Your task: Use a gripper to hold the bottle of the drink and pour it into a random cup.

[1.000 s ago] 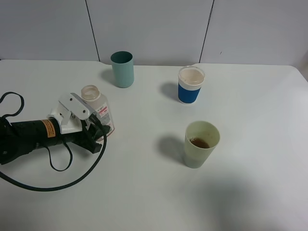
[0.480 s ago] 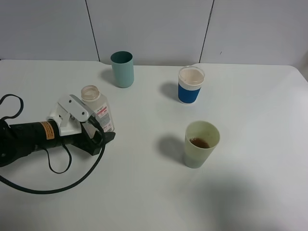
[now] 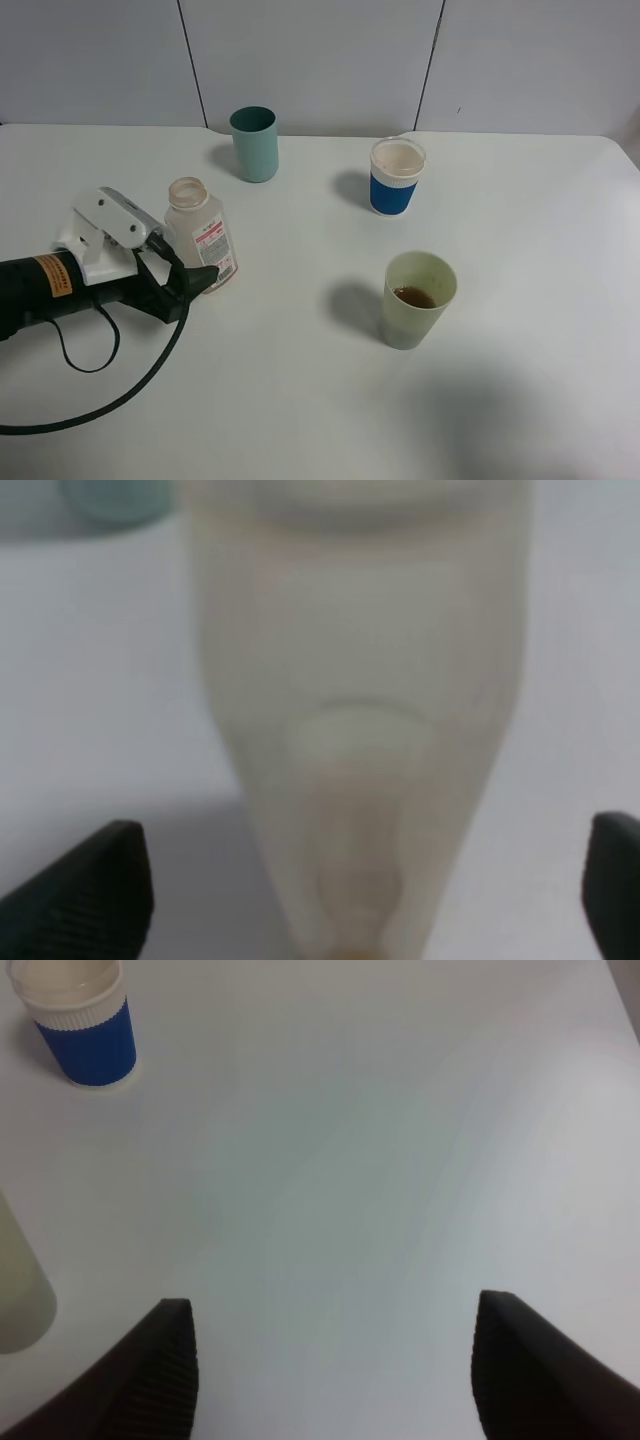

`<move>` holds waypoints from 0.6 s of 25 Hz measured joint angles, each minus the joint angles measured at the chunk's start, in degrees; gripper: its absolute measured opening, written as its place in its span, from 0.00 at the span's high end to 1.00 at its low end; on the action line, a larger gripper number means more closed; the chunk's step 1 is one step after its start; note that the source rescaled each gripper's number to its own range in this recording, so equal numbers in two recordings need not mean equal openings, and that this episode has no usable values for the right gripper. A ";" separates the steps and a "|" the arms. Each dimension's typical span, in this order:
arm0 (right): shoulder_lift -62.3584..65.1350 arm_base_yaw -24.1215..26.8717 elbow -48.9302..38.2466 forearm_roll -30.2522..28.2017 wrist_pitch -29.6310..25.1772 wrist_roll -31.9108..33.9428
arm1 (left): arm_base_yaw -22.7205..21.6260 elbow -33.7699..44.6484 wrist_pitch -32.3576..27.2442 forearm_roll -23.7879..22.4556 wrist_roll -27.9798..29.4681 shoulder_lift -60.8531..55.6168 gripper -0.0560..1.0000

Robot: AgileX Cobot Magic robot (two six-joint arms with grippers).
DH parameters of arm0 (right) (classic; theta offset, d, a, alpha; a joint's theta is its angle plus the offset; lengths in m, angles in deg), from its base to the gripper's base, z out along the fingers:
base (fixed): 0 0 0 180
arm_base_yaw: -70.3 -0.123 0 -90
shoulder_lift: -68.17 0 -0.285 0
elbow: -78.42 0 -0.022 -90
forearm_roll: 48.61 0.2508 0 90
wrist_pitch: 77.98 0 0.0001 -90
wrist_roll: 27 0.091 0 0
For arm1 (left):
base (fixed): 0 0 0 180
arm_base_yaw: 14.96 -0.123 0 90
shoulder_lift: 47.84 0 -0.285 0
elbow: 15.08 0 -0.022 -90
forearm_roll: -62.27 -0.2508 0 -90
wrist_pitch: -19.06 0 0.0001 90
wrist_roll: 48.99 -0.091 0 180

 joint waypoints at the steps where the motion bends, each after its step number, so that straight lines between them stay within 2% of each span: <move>1: 0.00 0.00 0.00 0.00 0.00 0.00 | 0.00 0.14 -1.80 0.20 0.53 -1.66 0.22; 8: 0.00 0.00 0.00 0.00 0.00 0.00 | 0.00 0.33 -20.78 1.59 7.78 -16.44 0.22; 12: 0.00 0.00 0.00 0.00 0.00 0.00 | 0.00 0.15 -30.66 6.24 10.21 -24.78 0.22; 15: 0.00 0.00 0.00 0.00 0.00 0.00 | 0.00 -1.67 -41.12 10.32 10.53 -30.78 0.22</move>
